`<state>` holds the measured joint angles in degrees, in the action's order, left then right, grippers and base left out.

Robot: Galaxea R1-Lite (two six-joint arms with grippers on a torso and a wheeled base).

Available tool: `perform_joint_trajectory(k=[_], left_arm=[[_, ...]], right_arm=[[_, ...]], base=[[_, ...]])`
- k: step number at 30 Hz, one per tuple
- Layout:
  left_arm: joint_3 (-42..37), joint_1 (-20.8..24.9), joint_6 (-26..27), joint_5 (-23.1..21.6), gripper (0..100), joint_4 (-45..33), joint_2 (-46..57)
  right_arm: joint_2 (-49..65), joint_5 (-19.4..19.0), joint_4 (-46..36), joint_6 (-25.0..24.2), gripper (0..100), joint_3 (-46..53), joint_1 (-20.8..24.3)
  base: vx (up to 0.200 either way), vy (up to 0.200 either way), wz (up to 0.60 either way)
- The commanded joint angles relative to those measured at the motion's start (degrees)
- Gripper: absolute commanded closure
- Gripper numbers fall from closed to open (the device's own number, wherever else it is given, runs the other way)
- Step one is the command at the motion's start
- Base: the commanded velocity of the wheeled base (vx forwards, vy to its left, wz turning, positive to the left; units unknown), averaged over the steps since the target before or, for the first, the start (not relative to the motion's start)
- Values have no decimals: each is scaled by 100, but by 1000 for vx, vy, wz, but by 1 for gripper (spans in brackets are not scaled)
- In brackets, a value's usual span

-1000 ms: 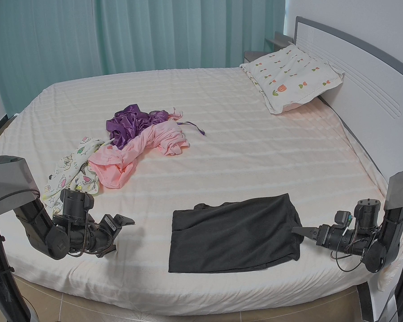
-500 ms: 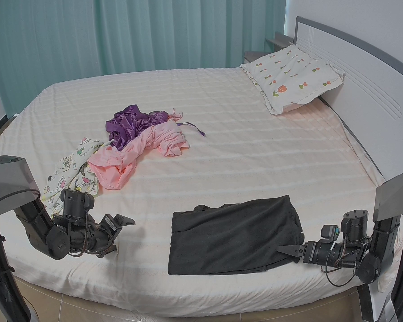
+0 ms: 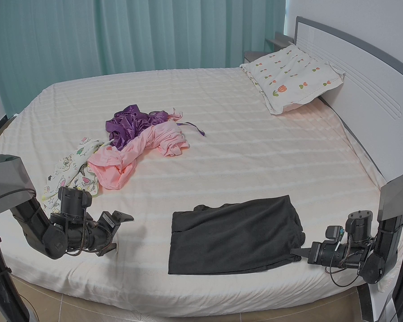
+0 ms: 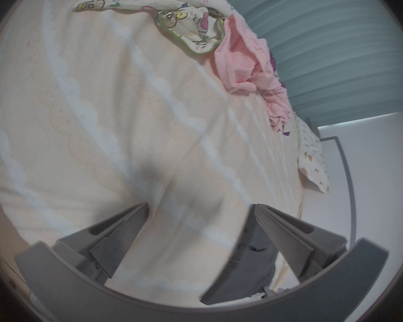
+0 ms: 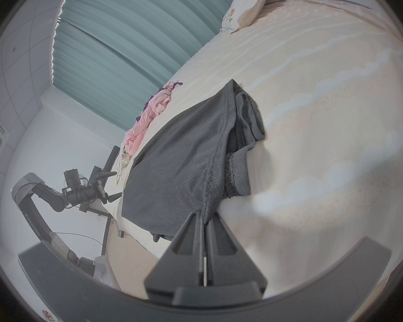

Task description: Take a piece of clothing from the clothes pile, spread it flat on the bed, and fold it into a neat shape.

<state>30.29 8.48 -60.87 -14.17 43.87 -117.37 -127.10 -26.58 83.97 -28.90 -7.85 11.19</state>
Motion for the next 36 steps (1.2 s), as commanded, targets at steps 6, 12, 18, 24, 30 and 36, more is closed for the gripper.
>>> perform_joint_trajectory(k=[6, 12, 18, 24, 30, 36], left_arm=[[-296, 4, -364, -341, 0, 7, 1155], [-296, 4, -364, -341, 0, 7, 1129], [-287, 13, -347, -341, 0, 7, 1094], [-199, 303, -338, -289, 0, 7, 962], [20, 909, -364, 212, 0, 16, 663], [3, 1006, -364, 212, 0, 7, 663]], right_arm=[[150, -6, 5, 298, 100, 196, -108], [106, -6, -21, 737, 100, 390, -152], [80, -6, -56, 1089, 100, 513, -205], [62, -14, -56, 1475, 100, 653, -293], [27, -14, 5, 1537, 0, 653, -284], [309, 3, 120, 1475, 0, 398, -425]], base=[[0, 0, 0], [0, 0, 0], [0, 0, 0], [0, 0, 0], [0, 0, 0], [0, 0, 0]])
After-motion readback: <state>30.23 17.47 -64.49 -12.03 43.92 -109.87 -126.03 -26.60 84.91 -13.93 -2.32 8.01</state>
